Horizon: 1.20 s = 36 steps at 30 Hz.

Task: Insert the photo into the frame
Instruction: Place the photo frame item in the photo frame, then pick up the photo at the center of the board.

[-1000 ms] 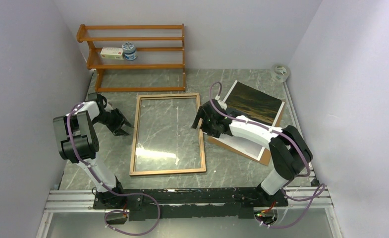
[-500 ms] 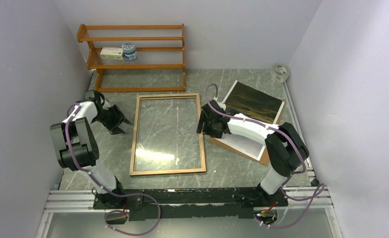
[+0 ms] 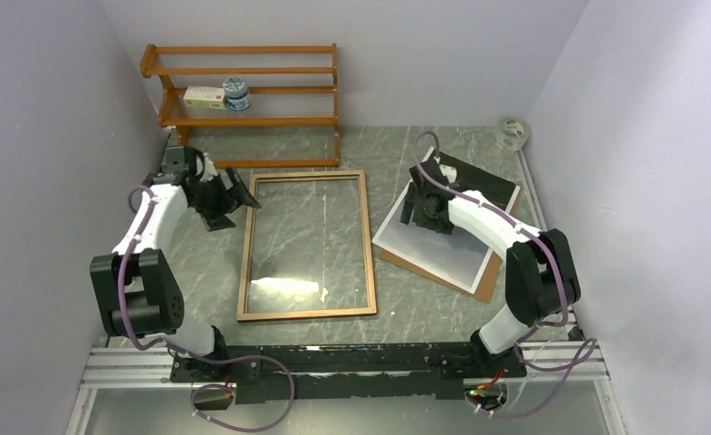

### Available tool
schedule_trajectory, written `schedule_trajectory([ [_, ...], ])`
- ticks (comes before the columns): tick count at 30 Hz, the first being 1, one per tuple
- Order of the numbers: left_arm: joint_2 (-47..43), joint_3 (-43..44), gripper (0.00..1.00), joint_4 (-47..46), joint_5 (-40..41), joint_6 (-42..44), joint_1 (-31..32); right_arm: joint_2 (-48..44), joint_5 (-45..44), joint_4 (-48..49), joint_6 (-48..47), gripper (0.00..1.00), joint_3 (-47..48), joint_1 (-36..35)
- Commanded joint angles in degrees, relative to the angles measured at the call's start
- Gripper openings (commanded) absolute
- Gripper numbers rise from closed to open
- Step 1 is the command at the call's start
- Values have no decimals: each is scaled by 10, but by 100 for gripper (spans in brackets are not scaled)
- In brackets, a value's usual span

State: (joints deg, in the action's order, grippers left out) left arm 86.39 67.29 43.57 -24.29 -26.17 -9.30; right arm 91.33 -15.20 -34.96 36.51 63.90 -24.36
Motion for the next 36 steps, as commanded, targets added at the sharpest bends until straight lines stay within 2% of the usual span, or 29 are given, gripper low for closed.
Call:
schedule_trajectory([
  [1, -11, 26, 93, -34, -50, 9, 69, -15, -4, -56, 6, 82, -7, 37],
  [6, 22, 66, 94, -100, -73, -3, 199, -49, 41, -50, 42, 81, -71, 100],
  [8, 52, 93, 91, -125, -78, -11, 249, -76, 44, -45, 47, 81, -99, 120],
  [13, 184, 211, 83, -120, -47, -14, 352, -134, 52, -48, 57, 81, -159, 195],
  [17, 280, 307, 81, -115, -34, -17, 404, -169, 68, -45, 48, 81, -199, 241],
  [24, 390, 396, 80, -144, -26, -18, 437, -185, 104, -33, 33, 78, -249, 295],
  [29, 431, 400, 78, -218, -56, -30, 447, -182, 130, -20, 32, 75, -274, 308],
  [33, 478, 435, 76, -205, -59, -50, 449, -170, 145, -13, 31, 74, -283, 310],
  [36, 497, 453, 76, -173, -29, -73, 455, -159, 149, -12, 26, 74, -283, 311],
])
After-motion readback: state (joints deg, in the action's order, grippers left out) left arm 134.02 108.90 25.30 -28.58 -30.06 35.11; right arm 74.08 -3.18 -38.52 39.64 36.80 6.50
